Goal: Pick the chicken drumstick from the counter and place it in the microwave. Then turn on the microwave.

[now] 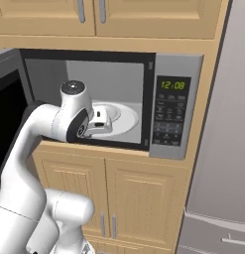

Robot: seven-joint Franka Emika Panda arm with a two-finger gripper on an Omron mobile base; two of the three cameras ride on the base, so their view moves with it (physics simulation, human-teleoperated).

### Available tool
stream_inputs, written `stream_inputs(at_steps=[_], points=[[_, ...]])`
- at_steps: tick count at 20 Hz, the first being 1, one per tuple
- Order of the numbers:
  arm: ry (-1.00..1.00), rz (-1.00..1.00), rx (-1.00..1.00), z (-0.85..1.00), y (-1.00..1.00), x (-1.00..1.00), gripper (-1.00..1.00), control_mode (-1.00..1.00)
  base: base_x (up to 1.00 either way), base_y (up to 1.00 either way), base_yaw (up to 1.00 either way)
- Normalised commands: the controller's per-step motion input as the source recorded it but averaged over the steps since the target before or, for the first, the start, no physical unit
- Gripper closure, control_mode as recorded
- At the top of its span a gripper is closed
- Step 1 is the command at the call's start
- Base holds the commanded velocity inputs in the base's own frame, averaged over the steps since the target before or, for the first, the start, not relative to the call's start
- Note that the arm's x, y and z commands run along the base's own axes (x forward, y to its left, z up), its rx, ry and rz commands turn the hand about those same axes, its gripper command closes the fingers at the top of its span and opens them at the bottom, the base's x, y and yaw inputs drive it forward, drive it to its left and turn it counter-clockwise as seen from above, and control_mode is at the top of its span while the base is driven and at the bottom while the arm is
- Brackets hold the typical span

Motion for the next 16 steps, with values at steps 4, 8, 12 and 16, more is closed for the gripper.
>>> stream_inputs(at_steps=[4,8,12,16], points=[[0.00,0.00,0.00,0.00,0.00,0.00,1.00,1.00,-0.31,-0.26,-0.03],[0.00,0.00,0.00,0.00,0.00,0.00,1.00,1.00,-0.35,-0.30,-0.03],[0.00,0.00,0.00,0.00,0.00,0.00,1.00,1.00,-0.32,-0.35,-0.03],[0.00,0.00,0.00,0.00,0.00,0.00,1.00,1.00,-0.13,-0.58,-0.06]])
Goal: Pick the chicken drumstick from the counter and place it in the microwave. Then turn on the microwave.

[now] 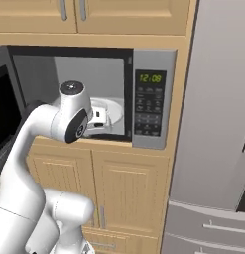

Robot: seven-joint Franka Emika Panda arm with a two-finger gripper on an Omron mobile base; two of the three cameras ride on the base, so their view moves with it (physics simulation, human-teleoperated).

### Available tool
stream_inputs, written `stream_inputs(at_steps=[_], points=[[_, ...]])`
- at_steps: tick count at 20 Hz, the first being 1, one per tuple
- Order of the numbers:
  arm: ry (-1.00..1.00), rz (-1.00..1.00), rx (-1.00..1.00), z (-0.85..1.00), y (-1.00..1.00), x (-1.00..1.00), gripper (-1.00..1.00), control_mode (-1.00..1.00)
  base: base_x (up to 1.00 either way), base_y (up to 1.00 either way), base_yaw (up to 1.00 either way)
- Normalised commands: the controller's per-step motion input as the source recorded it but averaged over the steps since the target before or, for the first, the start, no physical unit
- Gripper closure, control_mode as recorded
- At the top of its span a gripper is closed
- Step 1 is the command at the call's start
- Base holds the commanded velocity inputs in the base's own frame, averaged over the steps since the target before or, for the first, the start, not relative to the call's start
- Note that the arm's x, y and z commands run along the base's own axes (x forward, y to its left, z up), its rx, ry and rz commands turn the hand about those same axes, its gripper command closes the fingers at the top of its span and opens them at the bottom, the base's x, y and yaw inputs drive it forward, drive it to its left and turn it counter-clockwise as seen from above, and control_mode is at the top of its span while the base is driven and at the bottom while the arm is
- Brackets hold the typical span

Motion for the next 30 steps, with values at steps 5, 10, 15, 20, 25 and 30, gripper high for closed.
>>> stream_inputs(at_steps=[5,10,15,20,25,30], points=[[0.00,0.00,0.00,0.00,0.00,0.00,1.00,1.00,-0.14,-0.68,-0.07],[0.00,0.00,0.00,0.00,0.00,0.00,1.00,1.00,-0.20,-0.65,-0.05],[0.00,0.00,0.00,0.00,0.00,0.00,1.00,1.00,-0.37,-0.68,-0.04],[0.00,0.00,0.00,0.00,0.00,0.00,1.00,1.00,-0.40,-0.70,-0.05],[0.00,0.00,0.00,0.00,0.00,0.00,1.00,1.00,-0.30,-0.70,-0.04],[0.00,0.00,0.00,0.00,0.00,0.00,1.00,1.00,-0.16,-0.70,-0.02]])
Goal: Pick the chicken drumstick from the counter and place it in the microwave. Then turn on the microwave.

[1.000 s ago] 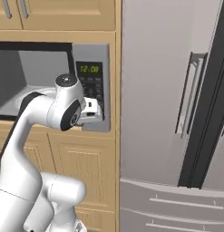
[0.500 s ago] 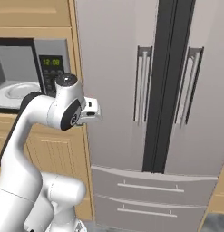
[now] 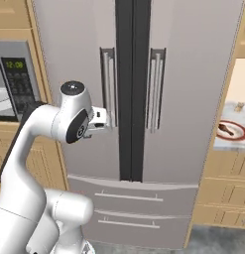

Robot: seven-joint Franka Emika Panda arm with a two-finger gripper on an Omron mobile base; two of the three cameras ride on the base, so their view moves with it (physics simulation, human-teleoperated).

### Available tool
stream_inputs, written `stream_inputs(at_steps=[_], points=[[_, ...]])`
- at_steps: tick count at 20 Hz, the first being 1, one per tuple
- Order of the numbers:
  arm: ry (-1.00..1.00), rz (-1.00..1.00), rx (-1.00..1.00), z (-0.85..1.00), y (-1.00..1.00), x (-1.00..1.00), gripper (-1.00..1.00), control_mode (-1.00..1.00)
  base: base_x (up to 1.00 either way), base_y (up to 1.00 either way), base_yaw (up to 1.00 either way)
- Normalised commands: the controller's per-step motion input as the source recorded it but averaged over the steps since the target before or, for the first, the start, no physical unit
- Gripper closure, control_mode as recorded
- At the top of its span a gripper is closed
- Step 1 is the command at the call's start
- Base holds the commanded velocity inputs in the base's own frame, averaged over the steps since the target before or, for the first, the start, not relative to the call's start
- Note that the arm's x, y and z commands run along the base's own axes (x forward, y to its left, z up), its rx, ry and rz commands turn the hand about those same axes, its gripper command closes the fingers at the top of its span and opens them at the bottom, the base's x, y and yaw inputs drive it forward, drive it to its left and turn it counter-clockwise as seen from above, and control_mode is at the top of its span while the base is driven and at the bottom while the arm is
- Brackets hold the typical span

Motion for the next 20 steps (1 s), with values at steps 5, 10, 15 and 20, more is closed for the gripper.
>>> stream_inputs(at_steps=[5,10,15,20], points=[[0.00,0.00,0.00,0.00,0.00,0.00,1.00,1.00,-0.11,-0.68,-0.01],[0.00,0.00,0.00,0.00,0.00,0.00,1.00,1.00,-0.11,-0.66,-0.01],[0.00,0.00,0.00,0.00,0.00,0.00,1.00,1.00,-0.08,-0.63,-0.01],[0.00,0.00,0.00,0.00,0.00,0.00,1.00,1.00,-0.05,-0.62,-0.01]])
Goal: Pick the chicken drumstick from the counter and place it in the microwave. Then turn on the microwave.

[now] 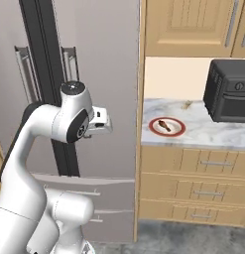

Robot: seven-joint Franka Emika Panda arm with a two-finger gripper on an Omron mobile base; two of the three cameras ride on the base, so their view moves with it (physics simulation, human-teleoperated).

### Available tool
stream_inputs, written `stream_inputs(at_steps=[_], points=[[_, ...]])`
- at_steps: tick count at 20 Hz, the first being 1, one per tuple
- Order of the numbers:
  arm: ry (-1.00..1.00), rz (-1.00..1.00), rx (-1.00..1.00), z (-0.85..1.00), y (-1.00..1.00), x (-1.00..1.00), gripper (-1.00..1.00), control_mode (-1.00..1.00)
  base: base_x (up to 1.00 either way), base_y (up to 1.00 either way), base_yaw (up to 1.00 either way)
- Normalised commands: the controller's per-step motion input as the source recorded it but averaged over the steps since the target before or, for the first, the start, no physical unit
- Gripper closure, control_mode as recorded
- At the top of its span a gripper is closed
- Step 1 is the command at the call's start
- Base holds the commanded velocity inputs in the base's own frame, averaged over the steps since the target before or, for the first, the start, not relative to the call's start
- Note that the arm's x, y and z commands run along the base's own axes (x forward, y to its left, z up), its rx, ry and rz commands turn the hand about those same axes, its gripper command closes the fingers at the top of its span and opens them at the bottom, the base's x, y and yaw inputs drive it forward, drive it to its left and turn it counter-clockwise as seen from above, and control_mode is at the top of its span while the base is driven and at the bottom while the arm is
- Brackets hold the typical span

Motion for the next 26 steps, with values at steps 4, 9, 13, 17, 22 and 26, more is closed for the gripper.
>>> stream_inputs(at_steps=[4,9,13,17,22,26], points=[[0.00,0.00,0.00,0.00,0.00,0.00,1.00,1.00,-0.02,-0.59,-0.01],[0.00,0.00,0.00,0.00,0.00,0.00,1.00,1.00,0.00,-0.56,0.00],[0.00,0.00,0.00,0.00,0.00,0.00,1.00,1.00,0.00,-0.52,0.00],[0.00,0.00,0.00,0.00,0.00,0.00,1.00,1.00,0.00,-0.50,0.00],[0.00,0.00,0.00,0.00,0.00,0.00,1.00,1.00,0.00,-0.50,0.00],[0.00,0.00,0.00,0.00,0.00,0.00,1.00,1.00,0.00,-0.46,0.00]])
